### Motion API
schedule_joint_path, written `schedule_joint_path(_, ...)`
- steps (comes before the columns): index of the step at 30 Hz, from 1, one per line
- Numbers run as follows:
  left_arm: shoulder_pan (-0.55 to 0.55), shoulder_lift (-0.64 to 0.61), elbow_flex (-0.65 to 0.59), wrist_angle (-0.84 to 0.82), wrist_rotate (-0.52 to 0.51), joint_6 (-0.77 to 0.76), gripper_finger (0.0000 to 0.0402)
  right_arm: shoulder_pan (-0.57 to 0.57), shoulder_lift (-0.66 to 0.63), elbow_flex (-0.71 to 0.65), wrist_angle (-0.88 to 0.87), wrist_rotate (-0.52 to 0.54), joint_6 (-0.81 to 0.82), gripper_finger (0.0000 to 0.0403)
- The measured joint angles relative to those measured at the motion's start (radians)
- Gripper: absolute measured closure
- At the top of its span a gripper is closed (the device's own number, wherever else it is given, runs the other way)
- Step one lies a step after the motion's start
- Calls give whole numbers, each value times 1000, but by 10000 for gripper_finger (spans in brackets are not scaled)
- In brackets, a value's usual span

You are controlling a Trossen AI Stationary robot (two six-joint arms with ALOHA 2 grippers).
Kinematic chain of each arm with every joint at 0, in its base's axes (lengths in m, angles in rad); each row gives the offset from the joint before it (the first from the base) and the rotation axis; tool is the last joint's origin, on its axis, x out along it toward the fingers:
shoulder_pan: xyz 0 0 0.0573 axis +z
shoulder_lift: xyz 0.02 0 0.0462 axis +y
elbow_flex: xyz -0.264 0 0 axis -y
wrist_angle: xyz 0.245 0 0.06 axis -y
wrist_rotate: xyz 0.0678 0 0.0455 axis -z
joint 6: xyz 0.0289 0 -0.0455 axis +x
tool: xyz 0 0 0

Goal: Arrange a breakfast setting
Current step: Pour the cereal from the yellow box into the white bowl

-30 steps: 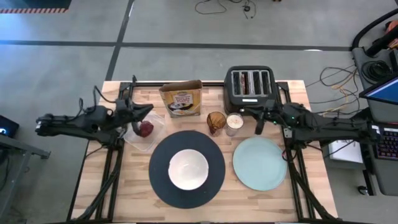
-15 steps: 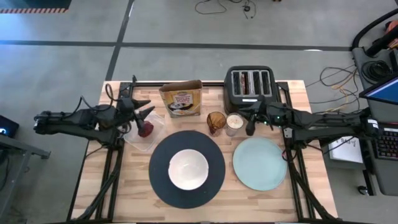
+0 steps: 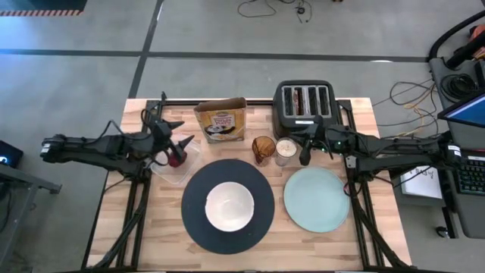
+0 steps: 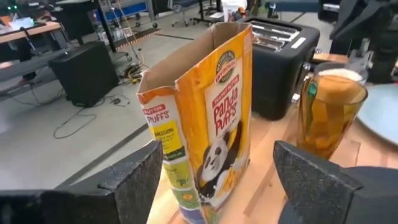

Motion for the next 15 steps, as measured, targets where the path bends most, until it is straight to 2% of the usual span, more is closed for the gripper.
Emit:
schedule_joint_path(7,53,4,-9,-40,0,4,121,0,6,0,32,2,-11,369)
schedule_joint_path(15,183,3,-47,-49,9,13,129,0,54,0,133,2,-71,369)
